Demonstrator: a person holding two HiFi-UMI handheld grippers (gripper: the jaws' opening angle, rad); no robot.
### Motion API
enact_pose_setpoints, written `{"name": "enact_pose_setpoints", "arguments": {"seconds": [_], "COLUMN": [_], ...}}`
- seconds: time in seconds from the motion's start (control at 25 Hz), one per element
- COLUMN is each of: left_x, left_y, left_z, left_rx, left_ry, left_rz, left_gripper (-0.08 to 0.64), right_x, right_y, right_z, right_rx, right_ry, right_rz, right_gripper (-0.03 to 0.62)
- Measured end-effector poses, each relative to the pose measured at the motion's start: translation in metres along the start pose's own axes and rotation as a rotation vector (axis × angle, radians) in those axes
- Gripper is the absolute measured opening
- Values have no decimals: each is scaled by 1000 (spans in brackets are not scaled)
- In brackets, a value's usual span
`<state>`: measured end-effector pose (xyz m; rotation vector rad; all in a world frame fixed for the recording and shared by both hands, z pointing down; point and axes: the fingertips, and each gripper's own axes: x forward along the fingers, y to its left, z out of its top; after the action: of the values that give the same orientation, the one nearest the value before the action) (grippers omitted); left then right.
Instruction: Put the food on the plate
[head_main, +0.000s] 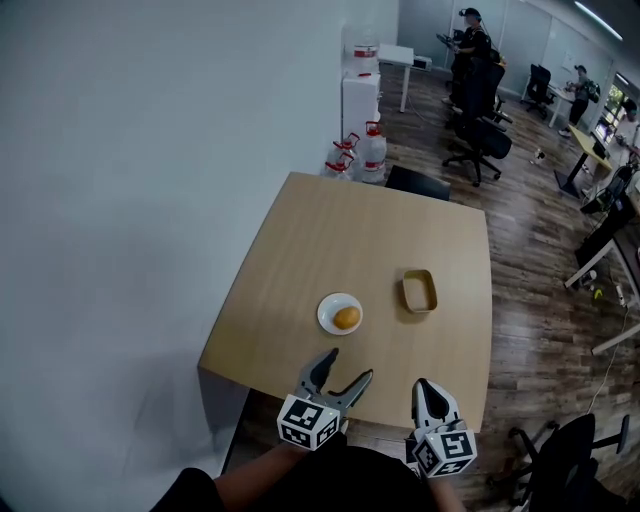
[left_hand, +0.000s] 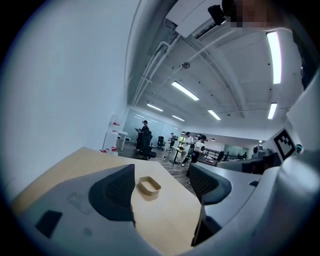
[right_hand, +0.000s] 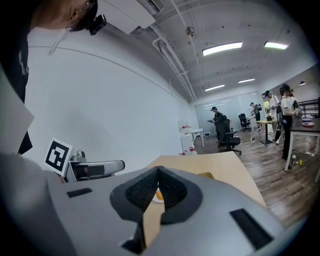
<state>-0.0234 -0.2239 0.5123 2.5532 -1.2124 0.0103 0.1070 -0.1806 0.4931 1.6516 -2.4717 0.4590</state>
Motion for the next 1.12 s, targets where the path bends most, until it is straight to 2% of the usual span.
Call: {"name": "enact_pose_setpoints", "arguments": {"seconds": [0.12,0.2,0.24,0.32,0.52,0.64,0.8,1.0,1.12], "left_x": [-9,-19,-24,-36,-70,-89,-108,-123,-130], "left_y": [-36,-57,-67,-84,-124,-137,-148,-150,-146], "left_z": [-19,-28,-31,-35,-36,-38,-39,-31,-30], "left_rx": [36,42,51,71,77,65,59,75,73], "left_ry": [43,52,52,49,15,0,-16,-49,-62], "left_rz": [-59,-65,-58,-45,-37,3,52,101,124], "left_gripper": [344,321,278,147,32,23,23,23,23], "right_x": [-21,-39,-49,-69,-118,-137,-154,-165,-167], "right_y": [5,7,8,10,14,17,18,27,28], "right_z": [-4,-10,-12,-18,-38,-45,-51,-46,-44], "right_rx": [-5,1,2,4,9,5,-35,-91,-87], "right_ry": [-3,-2,-3,-2,-9,-14,-7,-29,-37], "right_rz": [2,-2,-7,-19,-38,-36,-74,-58,-38], "right_gripper": [60,60,60,60,59,60,60,59,59]}}
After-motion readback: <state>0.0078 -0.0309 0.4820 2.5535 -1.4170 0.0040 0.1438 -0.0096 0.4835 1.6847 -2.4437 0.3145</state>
